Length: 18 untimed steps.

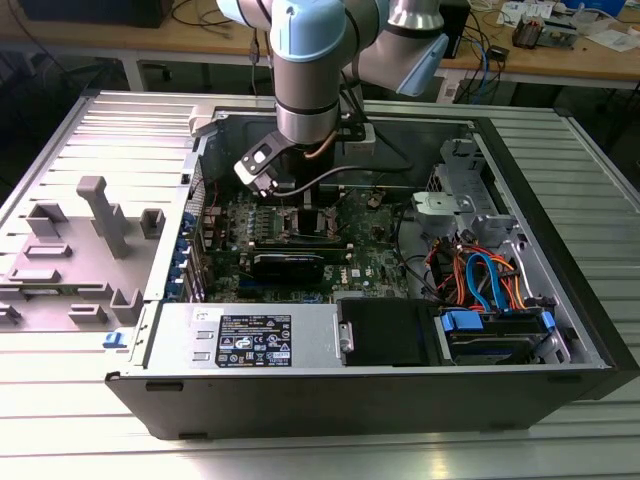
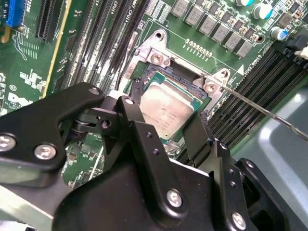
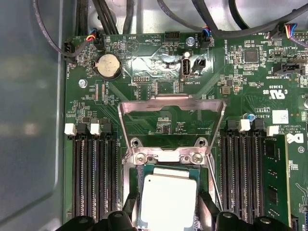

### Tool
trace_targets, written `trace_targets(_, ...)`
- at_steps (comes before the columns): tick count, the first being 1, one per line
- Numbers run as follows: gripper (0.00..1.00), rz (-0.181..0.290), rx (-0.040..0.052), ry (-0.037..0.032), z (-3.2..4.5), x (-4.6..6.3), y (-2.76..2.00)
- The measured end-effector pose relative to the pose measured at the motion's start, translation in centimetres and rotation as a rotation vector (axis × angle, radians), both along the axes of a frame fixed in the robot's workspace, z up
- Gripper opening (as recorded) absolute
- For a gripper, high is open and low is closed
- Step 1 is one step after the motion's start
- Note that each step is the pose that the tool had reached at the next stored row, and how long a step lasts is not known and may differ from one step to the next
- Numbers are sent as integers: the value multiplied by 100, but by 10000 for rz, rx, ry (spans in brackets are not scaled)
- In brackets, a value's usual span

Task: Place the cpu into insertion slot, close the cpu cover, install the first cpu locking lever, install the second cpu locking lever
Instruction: 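Place the cpu into insertion slot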

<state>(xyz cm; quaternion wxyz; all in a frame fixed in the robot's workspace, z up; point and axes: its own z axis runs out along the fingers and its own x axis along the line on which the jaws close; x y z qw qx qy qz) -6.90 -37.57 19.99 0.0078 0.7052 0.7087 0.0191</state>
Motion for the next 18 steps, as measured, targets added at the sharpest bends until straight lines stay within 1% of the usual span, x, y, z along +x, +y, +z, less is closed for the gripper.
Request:
trace_targets(4, 60, 81, -4, 3, 2, -1, -1)
trace_targets(5, 54, 83, -4, 3, 2, -1, -1)
trace_targets(11, 54, 139, -6, -2, 0, -14, -5)
trace_targets(14, 54, 157, -10, 3, 28, -17, -6)
trace_targets(18, 54, 178, -12, 1, 30, -14, -6)
